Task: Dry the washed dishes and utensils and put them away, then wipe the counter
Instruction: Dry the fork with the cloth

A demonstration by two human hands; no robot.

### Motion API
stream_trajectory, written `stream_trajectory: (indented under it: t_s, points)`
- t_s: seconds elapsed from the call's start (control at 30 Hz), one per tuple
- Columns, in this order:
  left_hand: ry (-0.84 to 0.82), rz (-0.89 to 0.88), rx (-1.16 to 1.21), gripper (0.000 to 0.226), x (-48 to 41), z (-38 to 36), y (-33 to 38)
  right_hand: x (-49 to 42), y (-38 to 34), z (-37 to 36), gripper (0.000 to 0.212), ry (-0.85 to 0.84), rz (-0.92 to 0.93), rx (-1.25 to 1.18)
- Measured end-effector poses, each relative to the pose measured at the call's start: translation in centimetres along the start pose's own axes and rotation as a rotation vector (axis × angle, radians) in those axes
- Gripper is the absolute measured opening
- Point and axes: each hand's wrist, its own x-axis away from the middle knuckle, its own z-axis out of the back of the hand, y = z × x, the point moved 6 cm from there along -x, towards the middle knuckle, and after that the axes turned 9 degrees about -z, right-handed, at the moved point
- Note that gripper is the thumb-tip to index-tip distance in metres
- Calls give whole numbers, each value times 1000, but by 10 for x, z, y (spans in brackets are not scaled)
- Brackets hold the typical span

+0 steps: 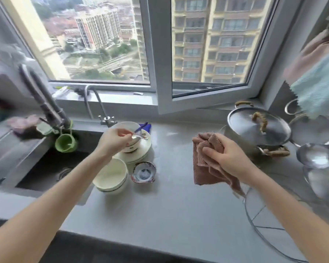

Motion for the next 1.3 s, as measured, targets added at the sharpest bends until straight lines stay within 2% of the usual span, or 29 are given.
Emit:
stream_trajectory:
  t_s: [0.1,0.2,0.3,0.4,0.5,0.63,0.77,0.87,0.97,1.1,1.2,1.3]
  points:
    - [113,79,-124,14,14,56,-47,-5,-18,-41,35,-81,20,-19]
    - [157,142,-97,15,19,79,-78,-9,-32,-64,31,-91,48,-17]
    - [104,319,238,13,12,69,-101,-17,-41,-84,33,-50,26,-32]
    - [-70,556,616,25,-2,27,-106,-24,-51,-101,32,16,-6,-52]
    - [-189,628,806,35,-24,-16,-100,-32,-58,-114,33,92,-68,-75]
    - [-220,797,1126,53,-57,-59,-97,-35,-58,-128,32,183,-165,-46]
    - [-259,966,1407,60,-72,-97,-84,-30,-49,-138,30,250,-259,-55]
    - [-232,1016,1571,55,-78,-115,-64,-25,-38,-138,32,290,-311,-28]
    - [-139,1052,1719,37,-91,-127,-59,-23,-29,-131,35,311,-338,-15]
    - [-49,1023,1705,25,-94,-124,-62,-33,-22,-120,35,312,-341,-4]
    - [-54,1009,1507,36,-89,-116,-74,-45,-25,-115,34,276,-304,-5]
    - [-149,965,1297,42,-78,-99,-76,-58,-28,-112,34,235,-250,11]
